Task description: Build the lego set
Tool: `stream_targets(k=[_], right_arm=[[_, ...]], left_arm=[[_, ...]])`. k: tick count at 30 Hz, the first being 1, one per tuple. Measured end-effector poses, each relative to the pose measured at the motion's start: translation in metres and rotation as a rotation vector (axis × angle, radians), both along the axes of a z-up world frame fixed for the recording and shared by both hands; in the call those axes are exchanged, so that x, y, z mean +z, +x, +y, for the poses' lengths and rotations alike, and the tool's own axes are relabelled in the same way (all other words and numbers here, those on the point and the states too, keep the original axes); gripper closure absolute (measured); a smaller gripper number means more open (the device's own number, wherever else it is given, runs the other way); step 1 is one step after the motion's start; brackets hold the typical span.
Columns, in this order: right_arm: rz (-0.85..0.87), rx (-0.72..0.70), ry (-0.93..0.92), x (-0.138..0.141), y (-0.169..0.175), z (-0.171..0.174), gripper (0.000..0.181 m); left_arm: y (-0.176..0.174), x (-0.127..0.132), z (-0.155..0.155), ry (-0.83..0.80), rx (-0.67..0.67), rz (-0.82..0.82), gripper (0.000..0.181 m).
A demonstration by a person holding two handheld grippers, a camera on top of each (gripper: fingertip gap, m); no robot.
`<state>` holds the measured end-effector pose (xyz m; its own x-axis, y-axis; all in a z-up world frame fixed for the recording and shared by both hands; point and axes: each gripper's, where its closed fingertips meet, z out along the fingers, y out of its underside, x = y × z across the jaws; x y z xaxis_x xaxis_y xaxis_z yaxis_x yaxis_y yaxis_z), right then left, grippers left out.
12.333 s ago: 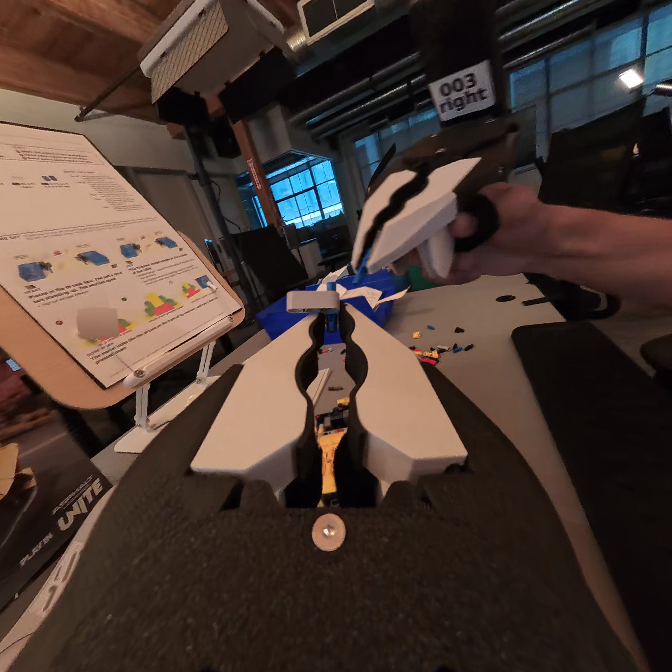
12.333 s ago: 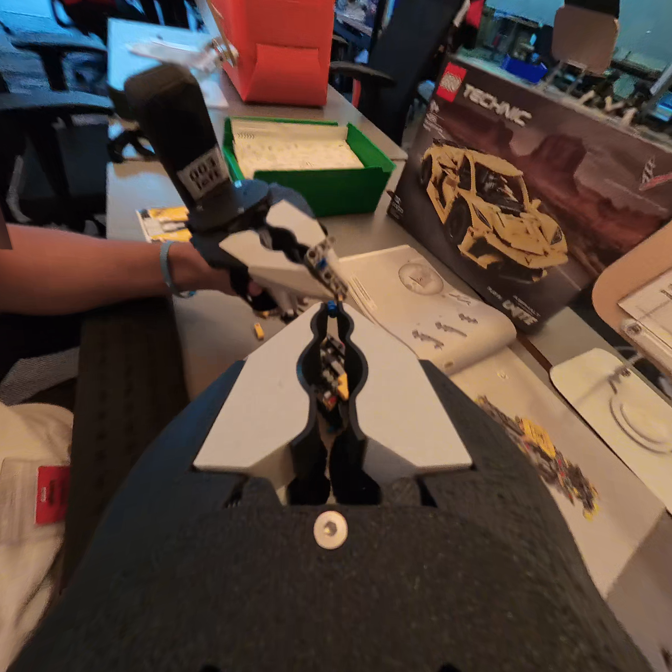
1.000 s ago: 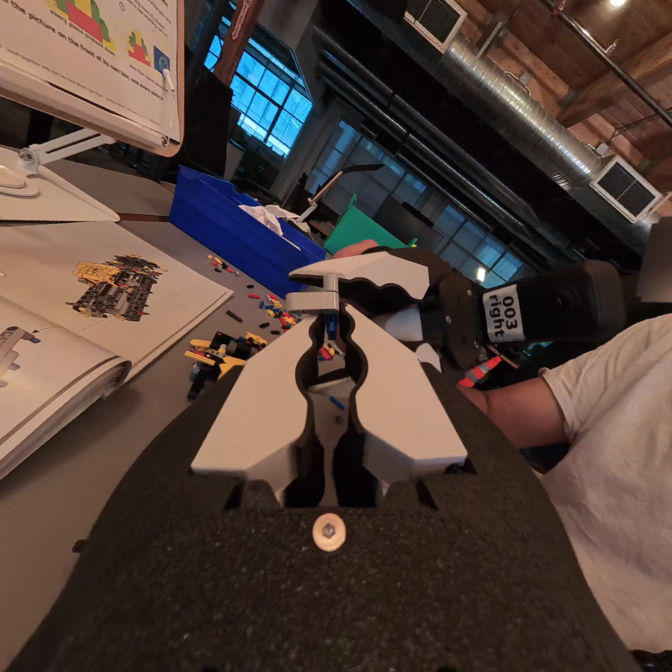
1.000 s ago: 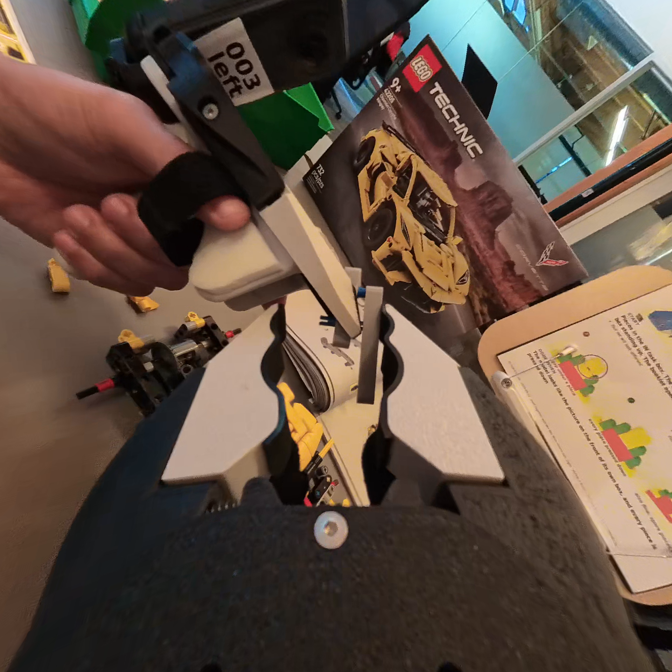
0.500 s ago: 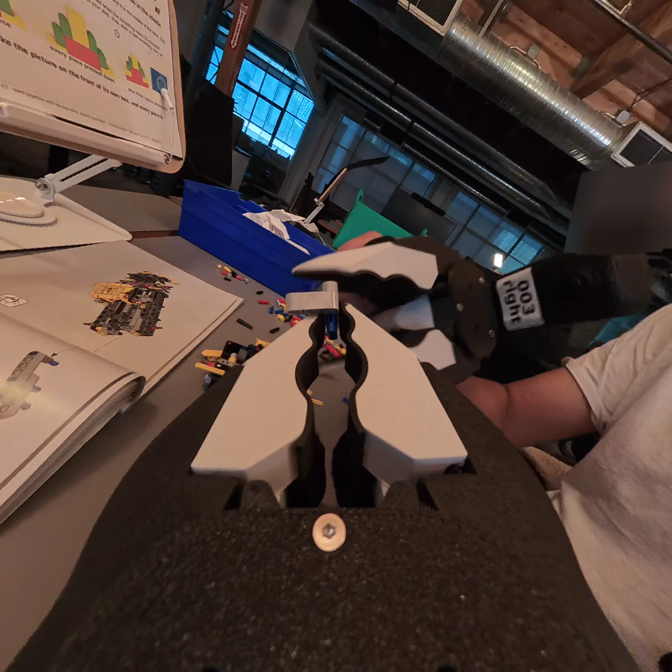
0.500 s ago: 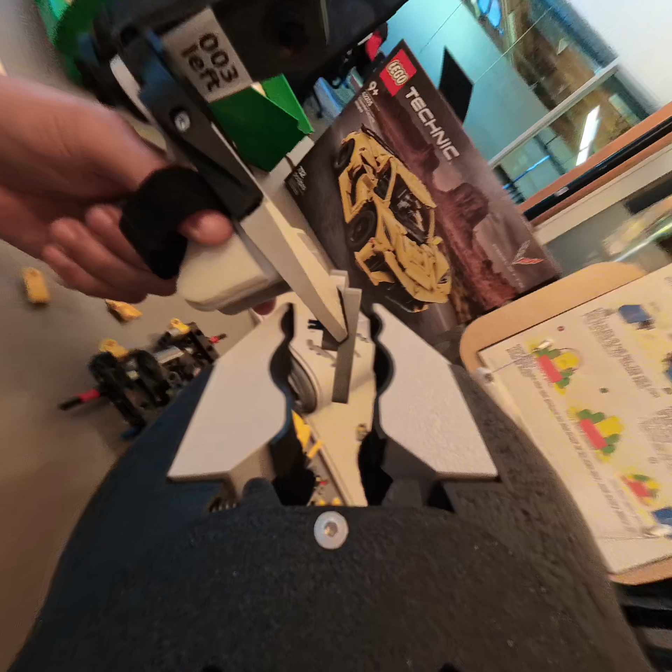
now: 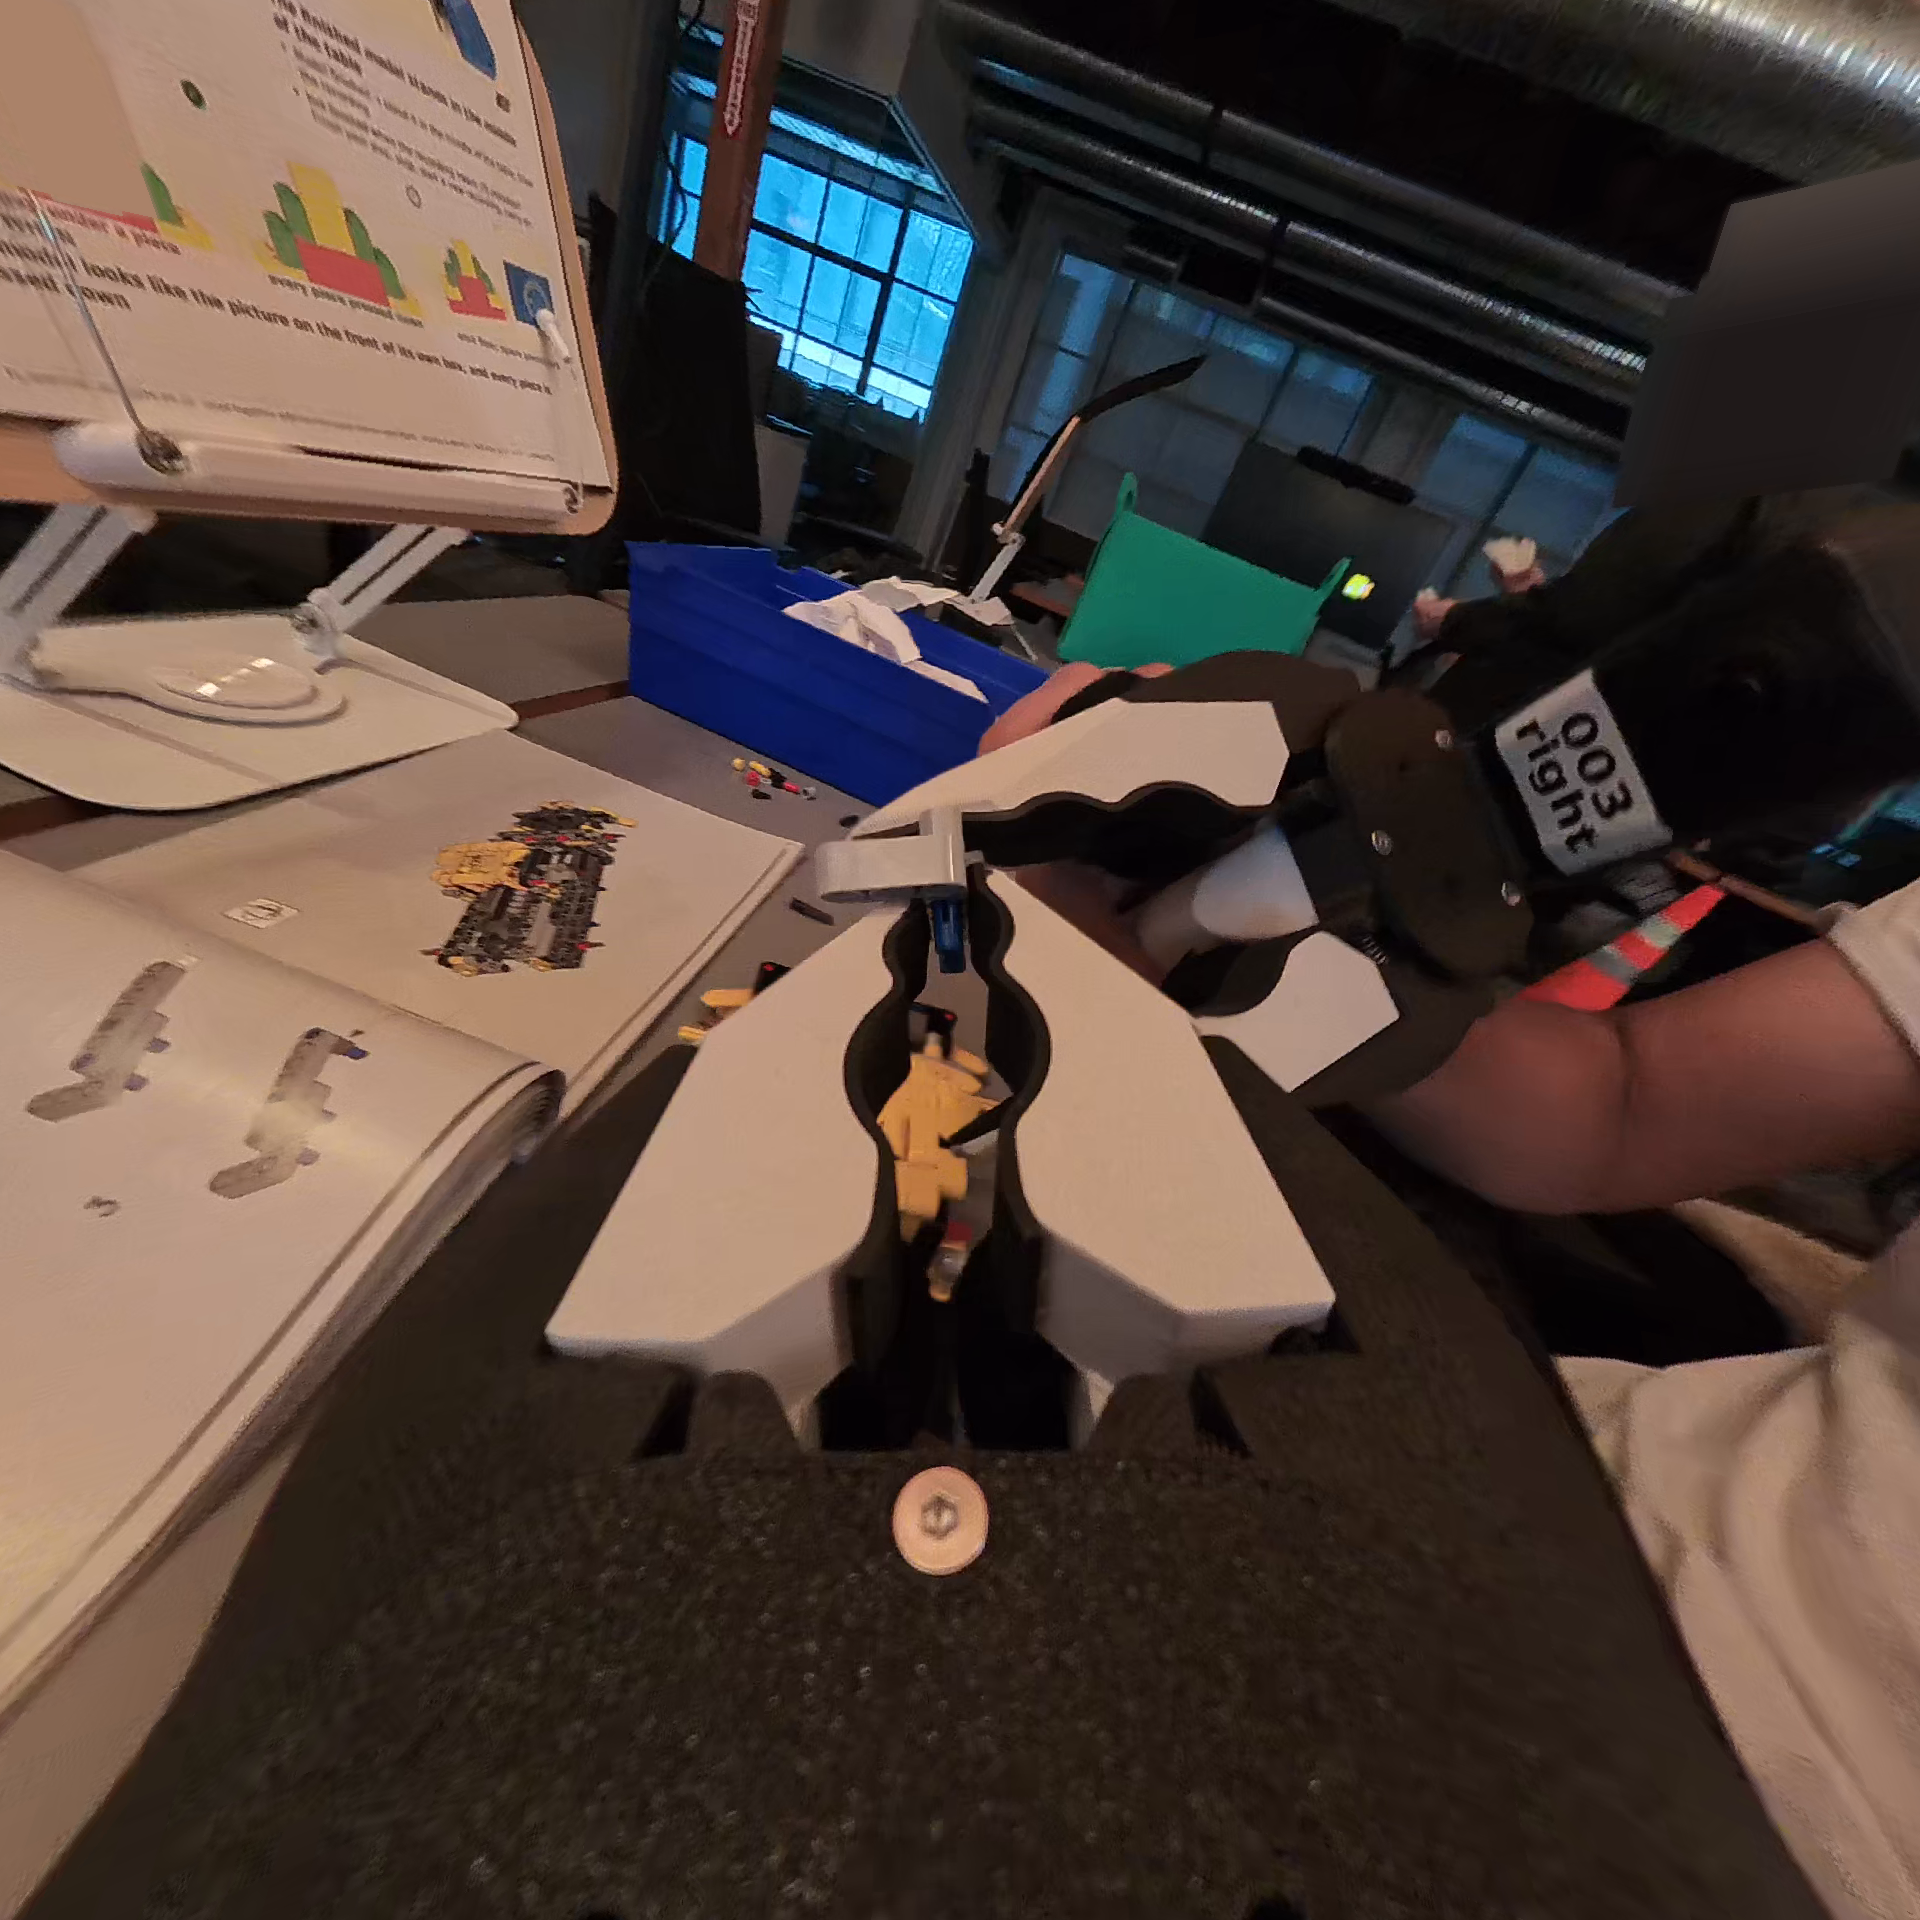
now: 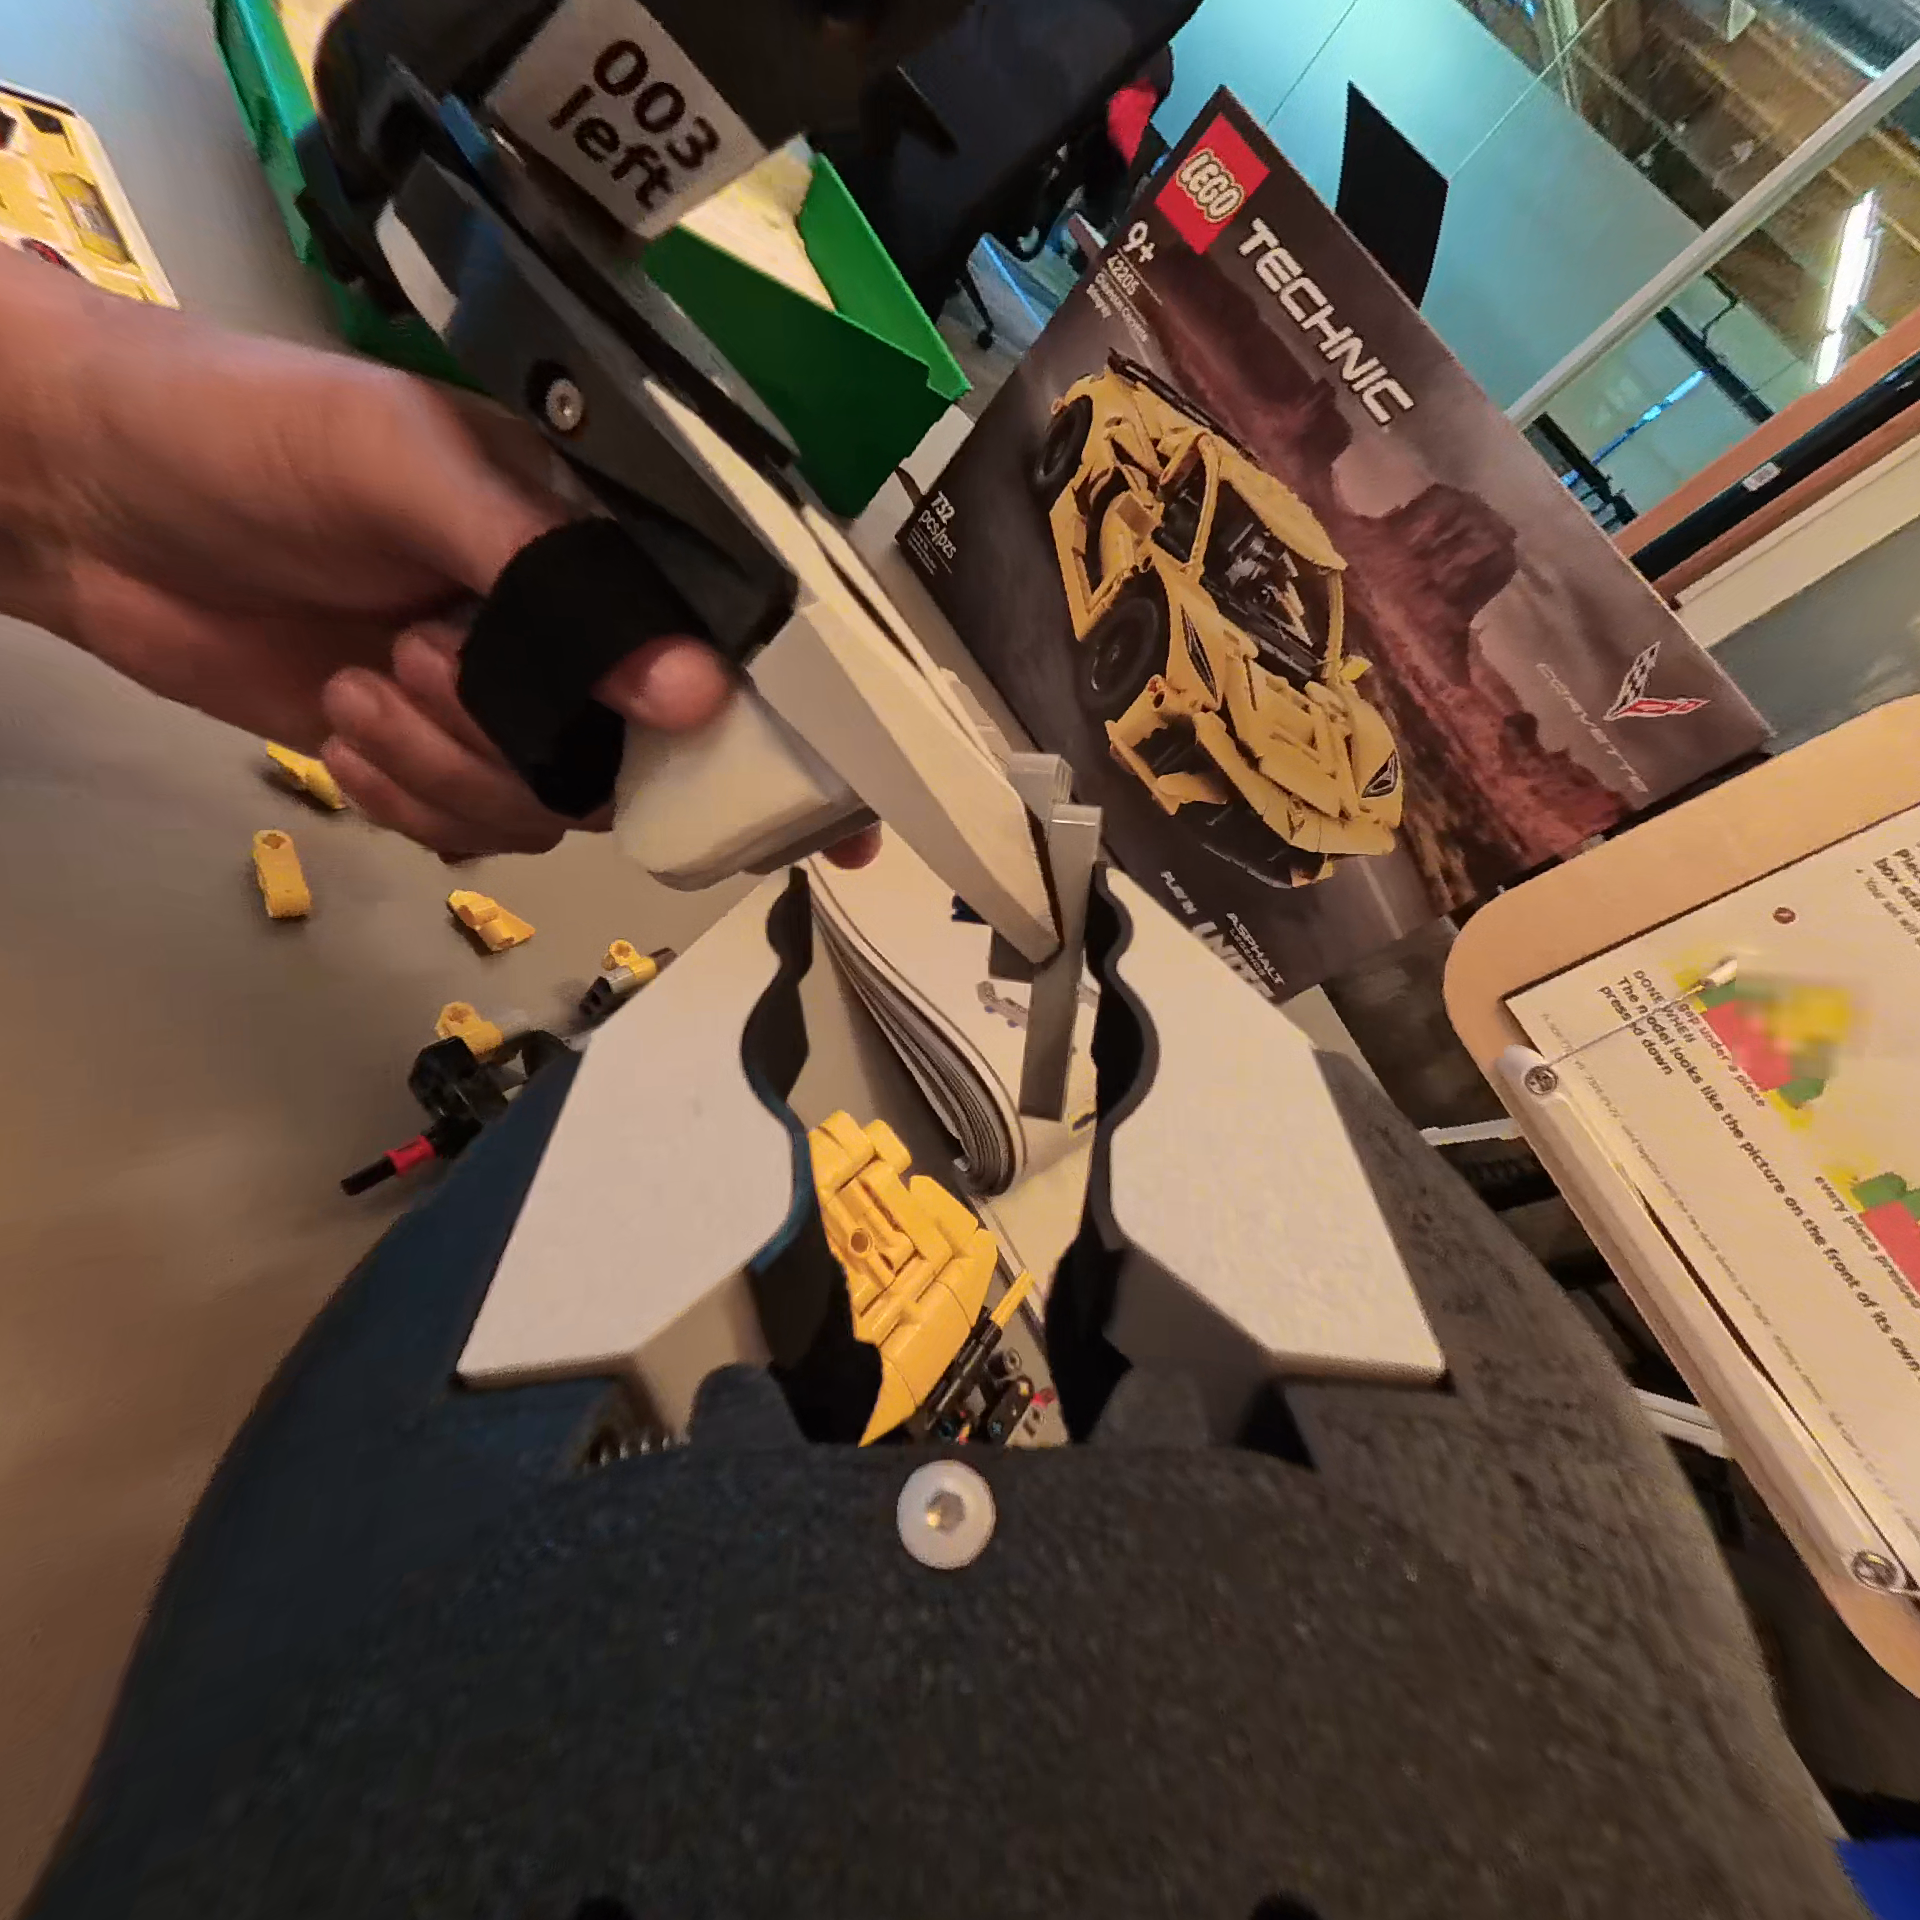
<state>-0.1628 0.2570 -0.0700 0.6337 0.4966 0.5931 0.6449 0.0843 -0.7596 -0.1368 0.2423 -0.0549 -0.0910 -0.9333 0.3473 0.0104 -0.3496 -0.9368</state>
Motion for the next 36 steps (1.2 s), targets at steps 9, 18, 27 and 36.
stream_targets(k=[9, 18, 27, 36], right_arm=[[0.565, -0.02, -0.383, 0.004, 0.065, 0.014, 0.127], [1.091, -0.012, -0.451, 0.03, 0.116, 0.026, 0.145], [0.944, -0.011, -0.443, 0.013, 0.1, 0.03, 0.147], [0.872, -0.068, -0.422, -0.005, 0.111, 0.039, 0.145]], left_arm=[[-0.023, -0.006, 0.051, 0.461, 0.337, 0.095, 0.174], [-0.071, 0.02, 0.107, 0.224, 0.55, -0.098, 0.174], [-0.08, -0.008, 0.136, 0.128, 0.673, 0.058, 0.174], [-0.081, -0.002, 0.134, 0.102, 0.655, 0.017, 0.174]])
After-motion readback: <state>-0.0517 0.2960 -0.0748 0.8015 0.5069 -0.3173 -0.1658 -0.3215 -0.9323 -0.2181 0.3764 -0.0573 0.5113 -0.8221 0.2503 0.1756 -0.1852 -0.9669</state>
